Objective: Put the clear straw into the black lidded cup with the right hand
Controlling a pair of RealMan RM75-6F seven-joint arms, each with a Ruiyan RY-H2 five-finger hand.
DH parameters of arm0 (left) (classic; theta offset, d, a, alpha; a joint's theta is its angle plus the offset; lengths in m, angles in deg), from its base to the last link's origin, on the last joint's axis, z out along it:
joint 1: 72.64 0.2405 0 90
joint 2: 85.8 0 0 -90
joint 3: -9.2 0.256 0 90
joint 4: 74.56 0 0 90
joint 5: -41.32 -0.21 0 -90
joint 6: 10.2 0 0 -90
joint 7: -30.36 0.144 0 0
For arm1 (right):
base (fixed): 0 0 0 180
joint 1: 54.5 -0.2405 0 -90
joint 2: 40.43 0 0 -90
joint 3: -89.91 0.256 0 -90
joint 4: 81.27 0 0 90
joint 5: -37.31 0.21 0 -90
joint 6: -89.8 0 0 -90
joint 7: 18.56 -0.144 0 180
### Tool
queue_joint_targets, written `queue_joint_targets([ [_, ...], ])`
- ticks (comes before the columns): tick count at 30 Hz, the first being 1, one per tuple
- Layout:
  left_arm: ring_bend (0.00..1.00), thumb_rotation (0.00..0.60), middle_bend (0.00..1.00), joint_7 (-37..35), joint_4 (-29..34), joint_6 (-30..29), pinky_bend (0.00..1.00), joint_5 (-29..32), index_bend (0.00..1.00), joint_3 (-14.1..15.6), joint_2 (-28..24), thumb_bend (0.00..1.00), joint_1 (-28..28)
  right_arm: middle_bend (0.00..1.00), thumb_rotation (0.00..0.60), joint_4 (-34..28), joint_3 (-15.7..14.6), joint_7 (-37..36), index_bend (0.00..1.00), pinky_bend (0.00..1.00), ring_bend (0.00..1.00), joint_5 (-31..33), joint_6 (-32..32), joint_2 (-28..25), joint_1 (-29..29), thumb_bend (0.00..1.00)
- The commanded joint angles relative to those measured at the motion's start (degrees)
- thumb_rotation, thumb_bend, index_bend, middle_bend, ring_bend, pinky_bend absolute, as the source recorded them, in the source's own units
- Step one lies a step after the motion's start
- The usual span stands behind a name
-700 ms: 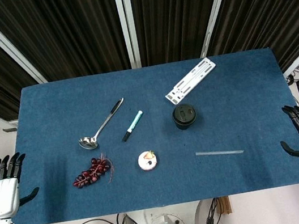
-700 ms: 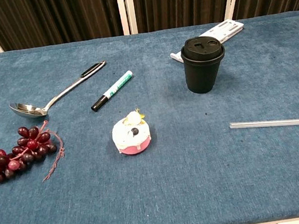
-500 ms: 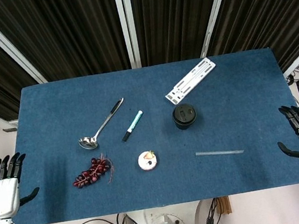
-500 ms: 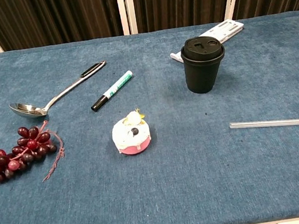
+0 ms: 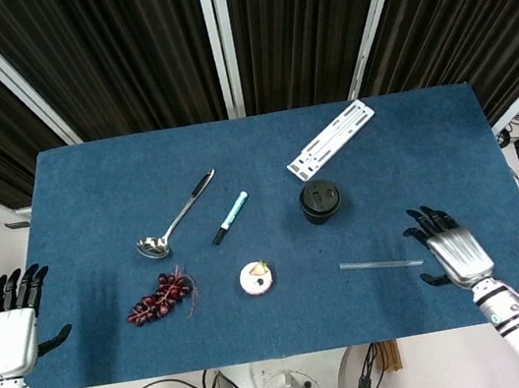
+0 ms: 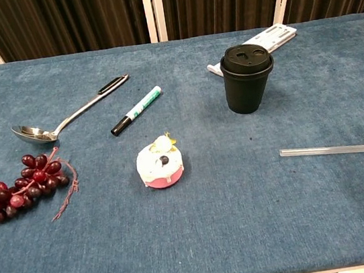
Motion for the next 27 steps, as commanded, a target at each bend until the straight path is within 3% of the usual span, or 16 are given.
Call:
queue_joint_targets([
  [1,0.03,0.6,0.09,-0.3,-0.4,0.1,0.0,0.2,0.09,-0.1,0.0,0.08,0.1,0.16,0.6,-1.5,1.7,12.2,0.42,0.17,0.04,7.3,-4.3,6.3,-4.7,0.34],
  [9,0.03,0.6,0.09,-1.3,-1.7,0.6,0.0,0.7,0.09,0.0,0.6,0.08,0.1,0.17,0.6,0.2,1.5,22.5,0.5,0.16,0.04,13.0,-5.1,11.7,-8.0,0.39],
  [27,0.03,0.6,0.09,-2.2,-3.2,1.1,0.0,1.1,0.09,-0.1,1.2,0.08,0.0,0.2,0.6,2.3,-0.2,26.5,0.55,0.16,0.05,18.9,-5.0,14.0,-11.4,0.48],
])
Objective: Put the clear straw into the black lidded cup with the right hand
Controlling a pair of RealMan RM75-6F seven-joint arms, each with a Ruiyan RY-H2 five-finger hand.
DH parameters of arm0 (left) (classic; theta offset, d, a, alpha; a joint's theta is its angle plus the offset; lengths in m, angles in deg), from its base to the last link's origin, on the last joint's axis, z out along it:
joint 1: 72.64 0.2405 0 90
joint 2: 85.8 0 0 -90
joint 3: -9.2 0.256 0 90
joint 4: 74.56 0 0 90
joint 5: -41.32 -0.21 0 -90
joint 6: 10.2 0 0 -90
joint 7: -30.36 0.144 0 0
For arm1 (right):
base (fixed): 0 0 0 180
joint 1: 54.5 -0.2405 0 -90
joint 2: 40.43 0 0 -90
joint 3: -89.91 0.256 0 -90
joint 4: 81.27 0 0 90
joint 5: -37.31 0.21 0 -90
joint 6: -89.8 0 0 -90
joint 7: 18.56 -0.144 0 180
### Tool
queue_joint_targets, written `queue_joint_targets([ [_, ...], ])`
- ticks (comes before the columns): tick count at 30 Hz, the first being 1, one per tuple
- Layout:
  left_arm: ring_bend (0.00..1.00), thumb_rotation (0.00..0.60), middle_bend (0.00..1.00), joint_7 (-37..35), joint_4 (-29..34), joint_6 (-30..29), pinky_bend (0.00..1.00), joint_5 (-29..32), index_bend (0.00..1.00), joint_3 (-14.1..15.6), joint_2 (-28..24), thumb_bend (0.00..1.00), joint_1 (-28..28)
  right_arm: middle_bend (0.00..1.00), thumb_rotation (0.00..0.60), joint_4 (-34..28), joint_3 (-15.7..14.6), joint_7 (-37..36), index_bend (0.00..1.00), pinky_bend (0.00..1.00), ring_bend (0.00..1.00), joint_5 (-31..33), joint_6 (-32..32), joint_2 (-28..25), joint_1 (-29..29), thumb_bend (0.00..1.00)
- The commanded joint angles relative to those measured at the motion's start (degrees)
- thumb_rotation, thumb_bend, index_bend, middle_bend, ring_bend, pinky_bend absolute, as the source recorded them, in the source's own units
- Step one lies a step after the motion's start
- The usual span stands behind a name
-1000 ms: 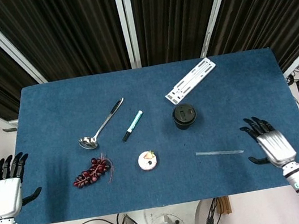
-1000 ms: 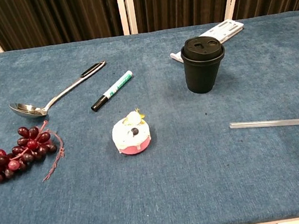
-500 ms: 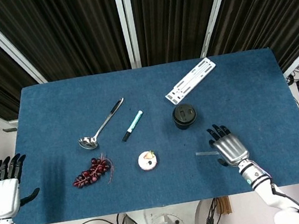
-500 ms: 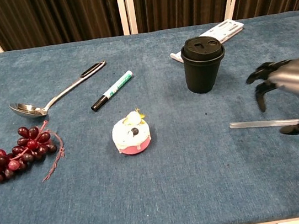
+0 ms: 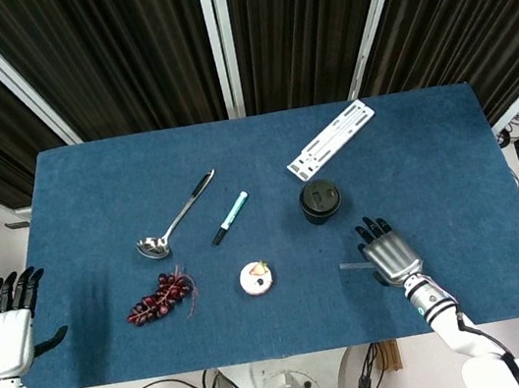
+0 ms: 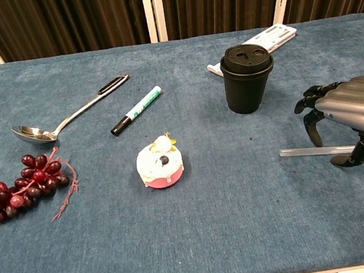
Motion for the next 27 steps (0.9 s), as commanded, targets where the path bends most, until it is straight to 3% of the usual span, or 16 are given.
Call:
queue_joint_targets([
  [1,0.03,0.6,0.09,0.0,-0.1,0.0,0.0,0.0,0.09,0.0,0.0,0.08,0.0,0.2,0.6,0.4,-0.3,-0.4,0.55,0.16,0.05,0.4,-0.1,0.2,-0.3,0.49],
  [16,0.02,0.6,0.09,0.3,0.0,0.1,0.0,0.1,0.09,-0.1,0.1,0.08,-0.1,0.26,0.6,0.7,-0.8,-5.2,0.63,0.16,0.09,-3.2,3.1,-0.1,-0.4,0.56],
  [22,0.02,0.6,0.09,0.6,0.5,0.0,0.0,-0.1,0.09,-0.2,-0.3,0.08,-0.1,0.3,0.6,-2.5,2.7,-24.9,0.68,0.17,0.13,-14.1,9.4,-4.2,1.5,0.56],
  [27,0.02,0.6,0.09,1.0,1.0,-0.1,0.0,-0.2,0.09,-0.3,-0.6,0.08,-0.2,0.32,0.6,-1.4,7.8,-44.9,0.7,0.17,0.15,-19.6,13.5,-6.8,1.3,0.56],
])
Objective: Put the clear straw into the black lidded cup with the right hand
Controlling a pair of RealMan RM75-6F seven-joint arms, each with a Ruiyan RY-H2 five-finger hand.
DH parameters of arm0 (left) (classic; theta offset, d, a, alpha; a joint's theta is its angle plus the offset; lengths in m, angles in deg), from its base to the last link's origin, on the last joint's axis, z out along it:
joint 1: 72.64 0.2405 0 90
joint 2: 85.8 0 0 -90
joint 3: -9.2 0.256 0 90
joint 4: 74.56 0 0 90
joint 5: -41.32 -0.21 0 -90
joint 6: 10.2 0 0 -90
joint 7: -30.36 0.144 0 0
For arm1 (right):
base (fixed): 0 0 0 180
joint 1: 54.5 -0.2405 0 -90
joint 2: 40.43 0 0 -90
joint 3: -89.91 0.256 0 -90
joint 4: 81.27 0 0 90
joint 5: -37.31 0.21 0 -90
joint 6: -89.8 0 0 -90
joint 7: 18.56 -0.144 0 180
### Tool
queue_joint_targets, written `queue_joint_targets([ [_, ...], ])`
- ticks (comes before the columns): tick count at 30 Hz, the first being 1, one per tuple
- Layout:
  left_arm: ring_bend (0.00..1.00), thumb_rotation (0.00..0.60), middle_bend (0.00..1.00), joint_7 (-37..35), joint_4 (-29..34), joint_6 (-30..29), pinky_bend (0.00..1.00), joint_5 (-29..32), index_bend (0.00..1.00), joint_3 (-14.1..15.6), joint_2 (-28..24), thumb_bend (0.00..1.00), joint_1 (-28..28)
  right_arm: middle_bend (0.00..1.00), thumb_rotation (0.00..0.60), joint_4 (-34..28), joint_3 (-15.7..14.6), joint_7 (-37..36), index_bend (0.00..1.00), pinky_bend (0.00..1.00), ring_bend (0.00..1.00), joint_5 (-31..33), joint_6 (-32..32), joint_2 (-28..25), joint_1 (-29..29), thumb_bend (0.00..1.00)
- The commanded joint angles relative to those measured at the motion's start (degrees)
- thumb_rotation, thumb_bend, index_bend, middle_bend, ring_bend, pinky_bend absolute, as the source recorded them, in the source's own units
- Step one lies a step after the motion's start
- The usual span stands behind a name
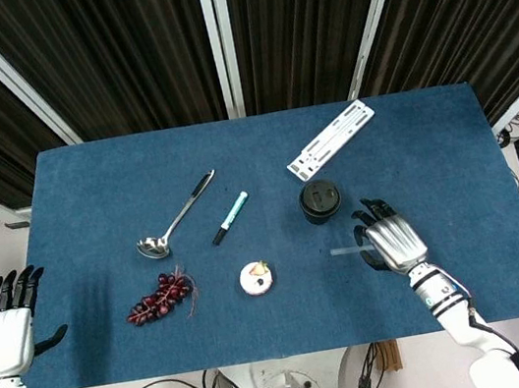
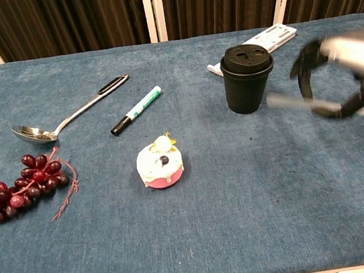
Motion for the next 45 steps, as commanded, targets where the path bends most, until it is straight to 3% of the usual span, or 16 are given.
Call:
queue_joint_targets([
  [1,0.02,0.6,0.09,0.2,0.2,0.0,0.0,0.0,0.09,0.0,-0.1,0.08,0.0,0.33,0.6,0.4,6.2,-21.1,0.71,0.17,0.15,-7.0,5.3,-3.5,0.3,0.56],
  [9,0.02,0.6,0.09,1.0,1.0,0.2,0.0,0.0,0.09,0.0,-0.3,0.08,-0.2,0.33,0.6,7.4,14.3,-41.2,0.71,0.17,0.16,-3.6,3.0,0.6,-4.5,0.56],
  [15,0.02,0.6,0.09,1.5,1.6,0.4,0.0,0.6,0.09,-0.1,-0.6,0.08,-0.1,0.33,0.6,13.1,16.7,-44.9,0.71,0.17,0.16,-2.3,1.6,4.8,-8.0,0.56],
  [27,0.02,0.6,0.09,1.9,1.5,1.4,0.0,1.1,0.09,-0.2,-0.4,0.08,-0.6,0.33,0.6,20.9,15.0,-47.0,0.7,0.16,0.16,-2.5,-0.3,11.3,-11.3,0.56],
  [45,0.02,0.6,0.09,1.4,0.8,1.6,0.0,1.5,0.09,-0.2,0.0,0.08,-0.7,0.33,0.6,24.3,14.0,-47.9,0.7,0.15,0.16,-2.2,-1.0,13.4,-12.1,0.56],
])
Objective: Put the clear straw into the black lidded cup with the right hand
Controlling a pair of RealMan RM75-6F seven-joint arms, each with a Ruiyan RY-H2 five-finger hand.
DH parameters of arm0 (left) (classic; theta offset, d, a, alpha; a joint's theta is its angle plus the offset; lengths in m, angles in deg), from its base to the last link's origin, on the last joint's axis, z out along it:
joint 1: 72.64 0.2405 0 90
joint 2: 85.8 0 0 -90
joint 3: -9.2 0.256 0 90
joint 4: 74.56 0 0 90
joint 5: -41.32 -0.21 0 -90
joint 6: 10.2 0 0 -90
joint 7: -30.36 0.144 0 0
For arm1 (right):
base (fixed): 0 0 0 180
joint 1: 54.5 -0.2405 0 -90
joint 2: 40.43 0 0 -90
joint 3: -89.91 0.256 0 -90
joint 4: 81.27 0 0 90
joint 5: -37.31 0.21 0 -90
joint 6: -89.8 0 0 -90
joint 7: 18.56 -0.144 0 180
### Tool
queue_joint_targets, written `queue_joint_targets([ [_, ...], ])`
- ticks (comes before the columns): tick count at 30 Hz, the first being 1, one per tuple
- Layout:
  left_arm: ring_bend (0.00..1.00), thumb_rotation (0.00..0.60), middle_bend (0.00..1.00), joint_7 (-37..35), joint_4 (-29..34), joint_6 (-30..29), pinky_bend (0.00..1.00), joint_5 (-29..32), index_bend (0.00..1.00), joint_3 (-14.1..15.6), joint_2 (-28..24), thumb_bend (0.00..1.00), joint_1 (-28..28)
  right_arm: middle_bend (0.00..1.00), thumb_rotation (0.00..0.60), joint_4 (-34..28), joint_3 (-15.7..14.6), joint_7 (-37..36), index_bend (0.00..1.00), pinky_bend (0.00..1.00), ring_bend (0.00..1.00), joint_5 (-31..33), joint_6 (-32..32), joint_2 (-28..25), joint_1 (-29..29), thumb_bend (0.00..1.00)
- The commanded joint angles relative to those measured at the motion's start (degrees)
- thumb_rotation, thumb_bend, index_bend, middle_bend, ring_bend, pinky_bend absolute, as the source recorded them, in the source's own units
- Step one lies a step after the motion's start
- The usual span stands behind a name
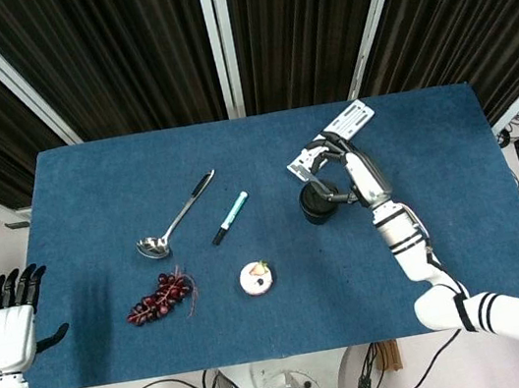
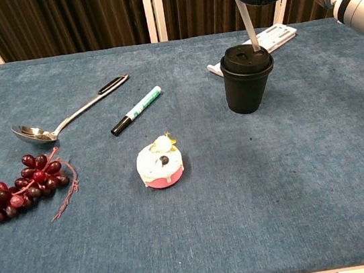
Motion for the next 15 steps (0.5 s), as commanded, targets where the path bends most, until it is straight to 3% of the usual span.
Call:
queue_joint_targets([
  [1,0.02,0.6,0.09,-0.1,-0.1,0.1,0.0,0.1,0.09,0.0,0.0,0.08,0.0,0.33,0.6,0.6,0.0,-0.4,0.7,0.15,0.16,0.2,-0.2,0.5,-0.1,0.56],
  [15,0.02,0.6,0.09,-0.4,-0.5,0.3,0.0,0.3,0.09,0.0,0.3,0.08,-0.1,0.33,0.6,4.8,-0.6,-6.7,0.7,0.14,0.16,0.5,0.2,2.5,0.8,0.56],
])
